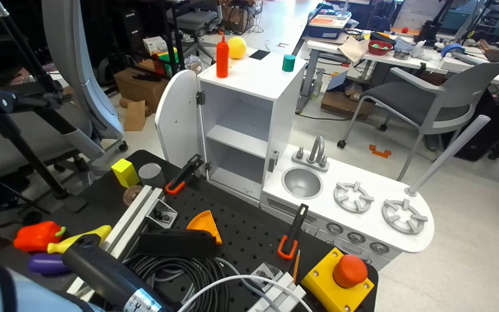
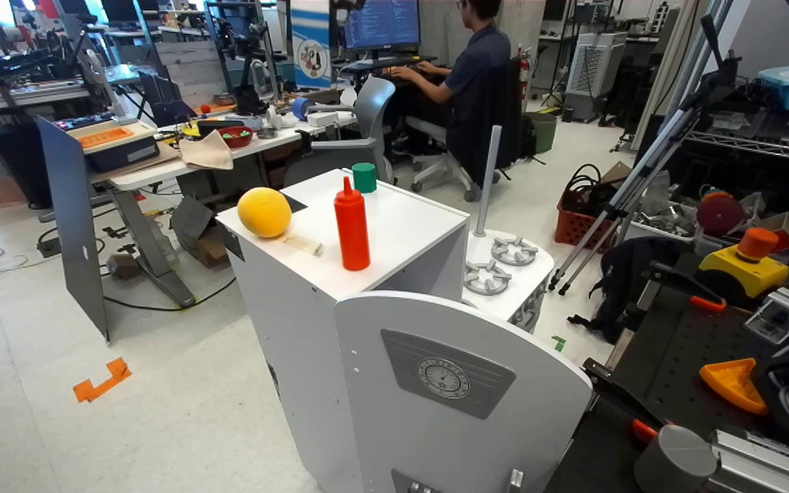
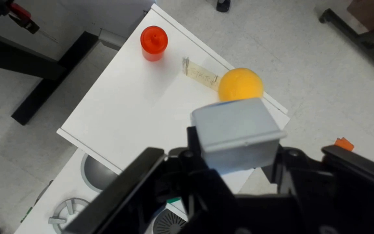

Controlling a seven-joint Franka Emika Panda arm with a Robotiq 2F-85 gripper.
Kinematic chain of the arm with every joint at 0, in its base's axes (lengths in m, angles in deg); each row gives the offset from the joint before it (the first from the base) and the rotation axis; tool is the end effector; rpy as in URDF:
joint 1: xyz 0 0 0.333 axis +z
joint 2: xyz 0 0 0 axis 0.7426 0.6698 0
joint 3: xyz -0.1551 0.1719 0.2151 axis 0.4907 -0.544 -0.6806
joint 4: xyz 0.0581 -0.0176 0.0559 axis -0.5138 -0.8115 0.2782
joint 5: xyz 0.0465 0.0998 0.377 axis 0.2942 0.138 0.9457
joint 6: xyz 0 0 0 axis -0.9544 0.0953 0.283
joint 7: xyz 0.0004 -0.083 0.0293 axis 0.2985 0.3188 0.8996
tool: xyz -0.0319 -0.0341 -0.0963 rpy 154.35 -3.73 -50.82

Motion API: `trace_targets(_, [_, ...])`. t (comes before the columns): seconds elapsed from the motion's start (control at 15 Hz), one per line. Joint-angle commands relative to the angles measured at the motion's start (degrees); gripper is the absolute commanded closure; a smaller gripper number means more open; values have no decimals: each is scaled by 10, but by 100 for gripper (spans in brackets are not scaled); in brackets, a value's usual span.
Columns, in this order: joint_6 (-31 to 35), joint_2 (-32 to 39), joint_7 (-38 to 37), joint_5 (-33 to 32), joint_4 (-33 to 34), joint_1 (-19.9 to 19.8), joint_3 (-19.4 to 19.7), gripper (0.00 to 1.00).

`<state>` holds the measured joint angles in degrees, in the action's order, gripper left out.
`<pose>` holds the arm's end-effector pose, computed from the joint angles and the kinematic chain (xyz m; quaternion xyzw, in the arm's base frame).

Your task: Drop the paper bottle

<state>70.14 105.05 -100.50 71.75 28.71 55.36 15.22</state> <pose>0.7496 0.1599 0.4466 -0.9080 0.3908 0.1076 0.1061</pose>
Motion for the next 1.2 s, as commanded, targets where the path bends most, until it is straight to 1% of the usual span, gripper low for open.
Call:
trace_targets(0.0, [10, 25, -39, 29, 17, -12, -4, 80])
trace_targets(0.2, [24, 40, -63, 41, 16, -20, -6, 80])
trace_targets(0.6, [77, 66, -152, 57, 15, -32, -6, 80])
trace_targets(1.13, [93, 91, -254, 59, 13, -49, -8, 80])
